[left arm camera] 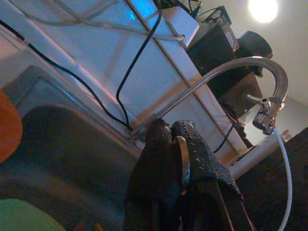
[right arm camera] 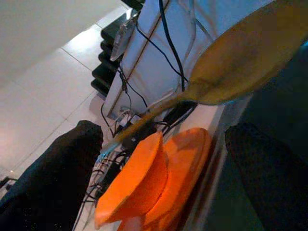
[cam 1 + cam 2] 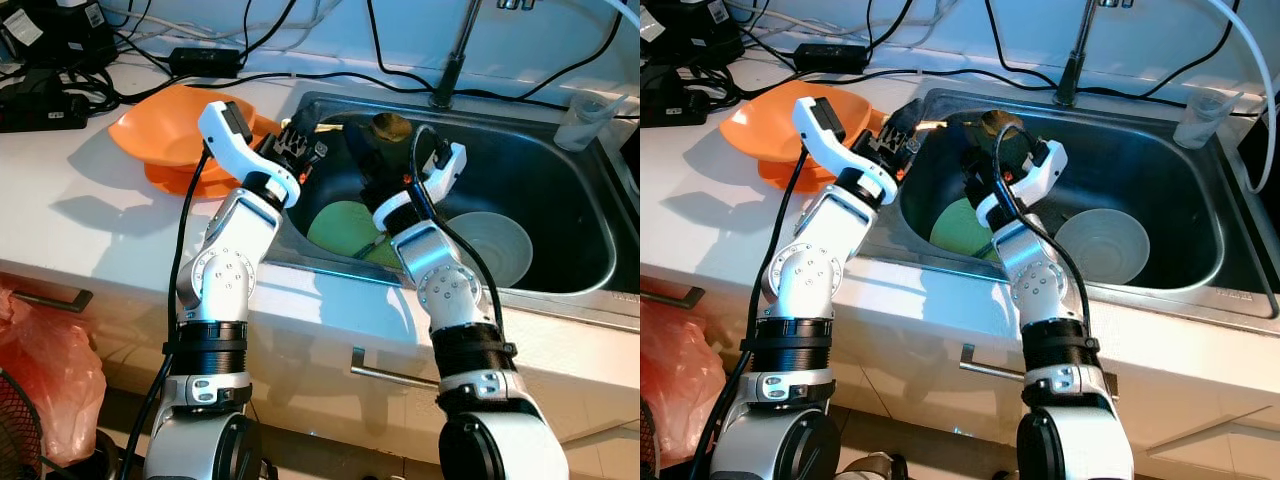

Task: Kitchen organization

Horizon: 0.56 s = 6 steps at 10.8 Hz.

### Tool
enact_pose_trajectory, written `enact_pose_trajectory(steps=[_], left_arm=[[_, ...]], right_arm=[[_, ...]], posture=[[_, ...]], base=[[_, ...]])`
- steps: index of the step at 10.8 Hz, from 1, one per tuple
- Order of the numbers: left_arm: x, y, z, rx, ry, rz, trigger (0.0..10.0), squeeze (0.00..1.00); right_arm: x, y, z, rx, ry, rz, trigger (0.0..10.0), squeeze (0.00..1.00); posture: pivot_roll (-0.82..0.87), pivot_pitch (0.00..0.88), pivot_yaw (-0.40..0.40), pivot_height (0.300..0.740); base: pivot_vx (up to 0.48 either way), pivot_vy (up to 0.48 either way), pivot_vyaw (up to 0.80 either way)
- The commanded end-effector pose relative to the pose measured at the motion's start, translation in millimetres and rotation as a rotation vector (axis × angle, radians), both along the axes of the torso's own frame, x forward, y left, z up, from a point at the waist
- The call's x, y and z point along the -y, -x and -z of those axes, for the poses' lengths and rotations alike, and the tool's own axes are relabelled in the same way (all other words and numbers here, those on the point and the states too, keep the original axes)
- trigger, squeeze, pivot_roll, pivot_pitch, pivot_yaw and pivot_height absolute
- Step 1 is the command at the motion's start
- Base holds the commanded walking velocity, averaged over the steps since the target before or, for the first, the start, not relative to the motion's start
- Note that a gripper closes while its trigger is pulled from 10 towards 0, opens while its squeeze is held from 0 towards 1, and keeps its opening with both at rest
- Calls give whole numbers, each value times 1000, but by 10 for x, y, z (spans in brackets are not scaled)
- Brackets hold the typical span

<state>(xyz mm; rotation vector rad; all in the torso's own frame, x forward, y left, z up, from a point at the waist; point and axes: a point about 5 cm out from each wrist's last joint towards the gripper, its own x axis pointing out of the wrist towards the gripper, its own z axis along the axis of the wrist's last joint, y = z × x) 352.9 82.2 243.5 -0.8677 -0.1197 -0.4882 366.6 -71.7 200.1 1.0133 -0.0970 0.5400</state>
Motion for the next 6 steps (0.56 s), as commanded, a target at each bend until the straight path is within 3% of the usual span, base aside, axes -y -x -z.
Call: enact_pose_trajectory(steps=[1,6], left_arm=[[196,75,3,-5,50,60,0,0],[336,160,119,-54,73,154,0,0]], right_arm=[[-304,13,-185,36,-105,-76,10000,0],[-309,-24,-219,38,-150,-82,10000,0]], posture=[[109,82,-34,740],[111,86,-28,740]], base=[[0,0,0],[0,0,0]])
